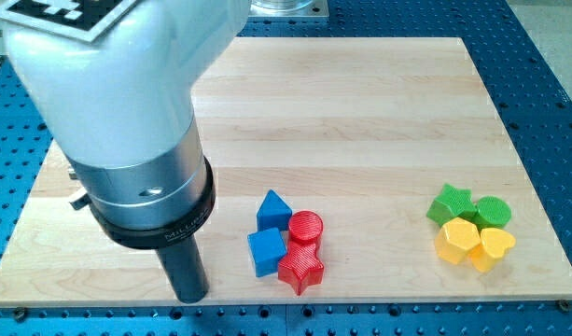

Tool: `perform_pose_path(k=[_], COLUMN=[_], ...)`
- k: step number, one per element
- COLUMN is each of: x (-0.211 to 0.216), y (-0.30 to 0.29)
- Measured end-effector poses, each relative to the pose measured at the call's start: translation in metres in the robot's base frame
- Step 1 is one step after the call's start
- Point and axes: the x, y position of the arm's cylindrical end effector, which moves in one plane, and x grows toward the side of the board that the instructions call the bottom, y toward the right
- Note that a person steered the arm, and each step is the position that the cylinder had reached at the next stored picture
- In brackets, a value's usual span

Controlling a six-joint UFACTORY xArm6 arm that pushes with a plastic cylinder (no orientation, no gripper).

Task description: Push the cube towards the bottom left corner of the board

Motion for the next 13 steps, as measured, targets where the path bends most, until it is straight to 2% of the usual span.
perform_pose_path(k=[2,4,6,7,8,9,10,11,13], x=[0.000,-0.001,-0.002,-0.033,-0.056,-0.058,-0.088,-0.112,-0.075], y=[0.002,0.037,0.103,0.100,0.034,-0.037,0.054,0.040,-0.101])
